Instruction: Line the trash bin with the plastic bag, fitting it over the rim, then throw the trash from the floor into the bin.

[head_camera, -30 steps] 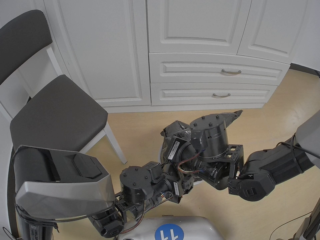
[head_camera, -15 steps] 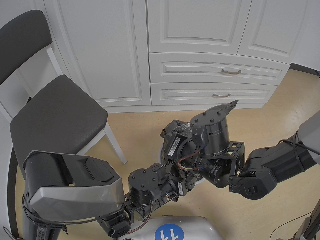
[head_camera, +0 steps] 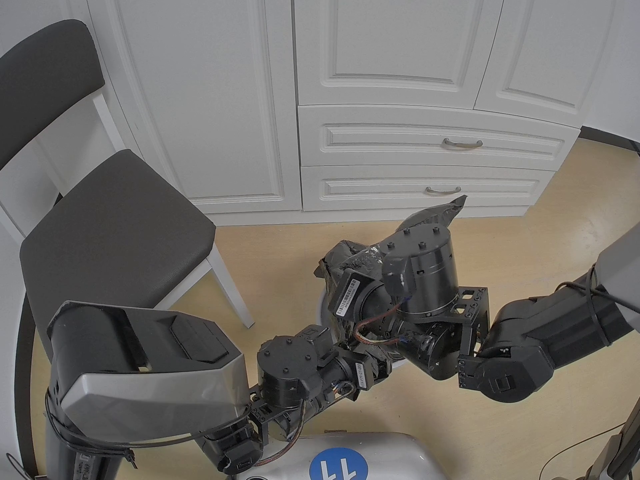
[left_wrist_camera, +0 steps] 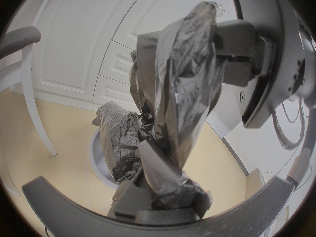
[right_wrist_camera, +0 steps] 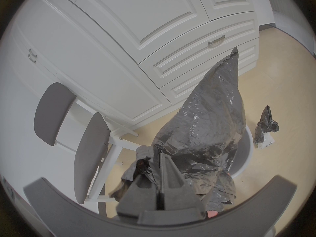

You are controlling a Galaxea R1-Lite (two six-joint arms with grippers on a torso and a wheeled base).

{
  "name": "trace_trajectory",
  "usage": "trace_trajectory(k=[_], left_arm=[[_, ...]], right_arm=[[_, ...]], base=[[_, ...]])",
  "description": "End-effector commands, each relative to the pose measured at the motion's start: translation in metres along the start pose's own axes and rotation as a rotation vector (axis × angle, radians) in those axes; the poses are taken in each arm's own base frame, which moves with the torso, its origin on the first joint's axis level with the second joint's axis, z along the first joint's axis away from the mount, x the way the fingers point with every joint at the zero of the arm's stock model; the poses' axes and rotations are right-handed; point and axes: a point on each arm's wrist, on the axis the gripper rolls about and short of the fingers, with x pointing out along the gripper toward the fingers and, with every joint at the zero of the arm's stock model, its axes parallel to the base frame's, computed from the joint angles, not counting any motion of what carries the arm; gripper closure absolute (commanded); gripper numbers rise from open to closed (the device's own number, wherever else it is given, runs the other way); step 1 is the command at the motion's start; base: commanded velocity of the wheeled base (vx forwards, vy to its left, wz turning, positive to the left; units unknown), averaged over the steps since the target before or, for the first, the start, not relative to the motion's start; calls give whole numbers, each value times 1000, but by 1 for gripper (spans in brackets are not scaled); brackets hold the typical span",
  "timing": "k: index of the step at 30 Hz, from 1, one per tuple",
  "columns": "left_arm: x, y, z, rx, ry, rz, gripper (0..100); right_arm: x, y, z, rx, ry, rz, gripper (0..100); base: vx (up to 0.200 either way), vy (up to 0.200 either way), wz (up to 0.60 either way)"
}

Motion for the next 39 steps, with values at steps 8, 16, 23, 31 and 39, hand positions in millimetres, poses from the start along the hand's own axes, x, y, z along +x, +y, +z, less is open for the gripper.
trace_trajectory(k=[8,16,23,31,39], left_arm=[[0,1,4,-1,-15,10,100],[-6,-1,15,2,-34,9,100],[-14,-3,23,3,-42,1,100],[-45,-16,61,58,-78,-151,100],[-75,-27,88,197,-57,-519,100]], right_arm=[[-22,0,14,-25,-33,13,0],[-88,-9,51,-167,-105,84,0],[-119,-17,68,-240,-167,102,0],[-142,-36,77,-363,-212,65,0],[-155,-70,90,-479,-219,39,0]], base=[[0,0,0],[0,0,0],[0,0,0],[0,0,0],[0,0,0]])
